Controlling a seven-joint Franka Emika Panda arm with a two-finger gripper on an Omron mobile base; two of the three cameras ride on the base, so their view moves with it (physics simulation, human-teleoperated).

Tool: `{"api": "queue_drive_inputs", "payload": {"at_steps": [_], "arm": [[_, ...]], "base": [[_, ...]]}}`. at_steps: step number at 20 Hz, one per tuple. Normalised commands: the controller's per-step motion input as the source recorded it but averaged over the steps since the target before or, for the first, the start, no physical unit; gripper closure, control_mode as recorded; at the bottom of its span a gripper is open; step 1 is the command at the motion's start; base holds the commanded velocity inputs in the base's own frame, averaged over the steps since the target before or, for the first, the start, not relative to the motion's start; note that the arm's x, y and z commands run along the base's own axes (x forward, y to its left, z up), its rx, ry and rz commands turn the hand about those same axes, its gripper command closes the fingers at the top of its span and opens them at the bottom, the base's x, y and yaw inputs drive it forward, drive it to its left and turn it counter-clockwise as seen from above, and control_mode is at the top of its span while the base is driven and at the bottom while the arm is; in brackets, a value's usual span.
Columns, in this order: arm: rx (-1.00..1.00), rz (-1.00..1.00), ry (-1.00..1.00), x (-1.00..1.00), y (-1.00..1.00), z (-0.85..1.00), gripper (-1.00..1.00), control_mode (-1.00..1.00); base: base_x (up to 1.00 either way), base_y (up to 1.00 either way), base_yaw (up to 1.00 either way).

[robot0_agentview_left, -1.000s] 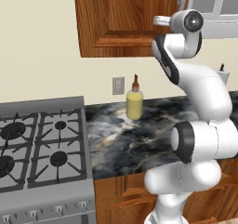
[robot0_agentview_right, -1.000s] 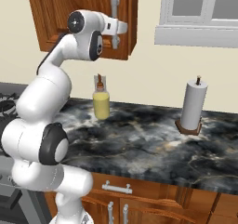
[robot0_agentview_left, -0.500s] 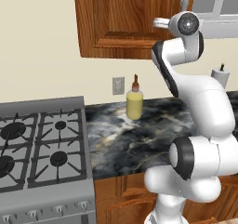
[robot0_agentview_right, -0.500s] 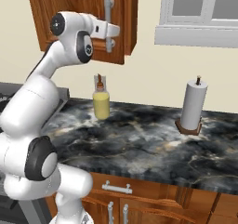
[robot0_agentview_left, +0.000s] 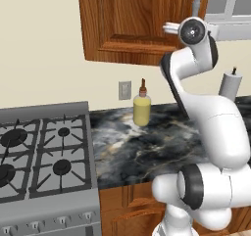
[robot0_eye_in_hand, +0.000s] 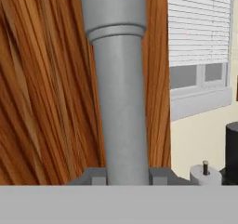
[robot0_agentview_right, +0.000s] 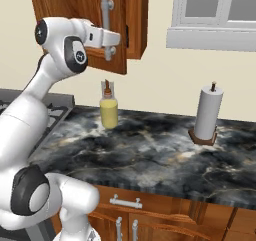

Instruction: Pick the soap dispenser and dish brush from the cabinet and place them on the counter.

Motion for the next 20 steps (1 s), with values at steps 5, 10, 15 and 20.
{"api": "queue_drive_inputs", "payload": {"at_steps": [5, 10, 15, 20], "arm": [[0.00, -0.14, 0.02, -0.45, 0.39, -0.05, 1.00, -1.00], [0.00, -0.15, 0.03, -0.45, 0.44, -0.07, 1.00, -1.00], [0.00, -0.15, 0.03, -0.39, 0.42, -0.07, 1.00, -1.00], [0.00, -0.12, 0.03, -0.32, 0.40, -0.07, 1.00, -1.00]], "base": [[0.00, 0.00, 0.00], [0.00, 0.00, 0.00], [0.00, 0.00, 0.00], [0.00, 0.00, 0.00]]}}
